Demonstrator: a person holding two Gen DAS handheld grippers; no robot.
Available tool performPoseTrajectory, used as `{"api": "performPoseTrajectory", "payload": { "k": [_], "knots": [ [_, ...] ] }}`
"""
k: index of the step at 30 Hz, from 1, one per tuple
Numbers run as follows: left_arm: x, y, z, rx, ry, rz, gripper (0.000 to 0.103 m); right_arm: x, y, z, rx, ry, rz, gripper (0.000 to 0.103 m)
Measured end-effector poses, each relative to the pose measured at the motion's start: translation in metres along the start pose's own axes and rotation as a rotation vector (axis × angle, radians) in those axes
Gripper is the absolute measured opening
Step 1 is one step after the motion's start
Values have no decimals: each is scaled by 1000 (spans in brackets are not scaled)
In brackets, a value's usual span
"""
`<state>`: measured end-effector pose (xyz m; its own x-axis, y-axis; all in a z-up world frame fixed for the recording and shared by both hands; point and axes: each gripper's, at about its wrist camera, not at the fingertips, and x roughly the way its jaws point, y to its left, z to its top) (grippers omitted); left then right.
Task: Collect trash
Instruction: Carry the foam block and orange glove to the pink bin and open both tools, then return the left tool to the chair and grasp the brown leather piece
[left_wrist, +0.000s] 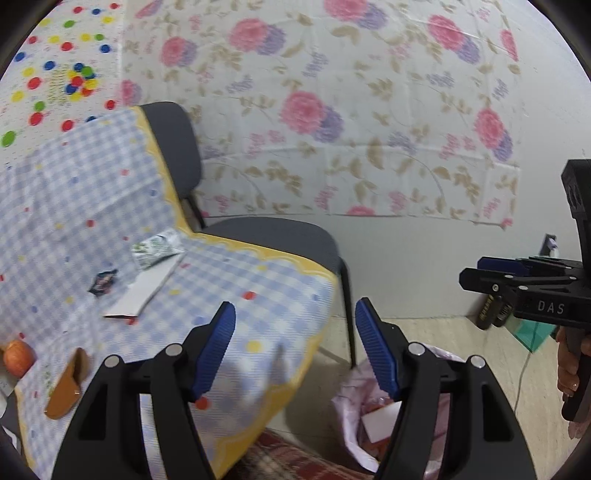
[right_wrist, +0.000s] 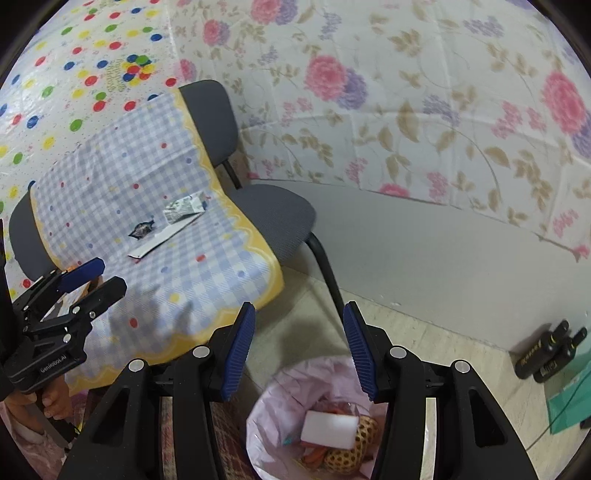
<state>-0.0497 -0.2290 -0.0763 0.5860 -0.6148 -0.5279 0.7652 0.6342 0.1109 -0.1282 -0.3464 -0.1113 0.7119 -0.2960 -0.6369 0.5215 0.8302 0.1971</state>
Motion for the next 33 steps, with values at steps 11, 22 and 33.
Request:
{"api": "performPoseTrajectory", "payload": {
  "k": [11,22,33],
  "knots": [
    [-16,91,3,-121,-9,190,69,47,72,36,-95,9,114,51],
    [-41,181,-16,-209,-5,367,71,97,146,61,-171,35,225,51],
    [-54,245,-68,-282,82,470,75,136,214,66,-229,69,295,52]
  ]
}}
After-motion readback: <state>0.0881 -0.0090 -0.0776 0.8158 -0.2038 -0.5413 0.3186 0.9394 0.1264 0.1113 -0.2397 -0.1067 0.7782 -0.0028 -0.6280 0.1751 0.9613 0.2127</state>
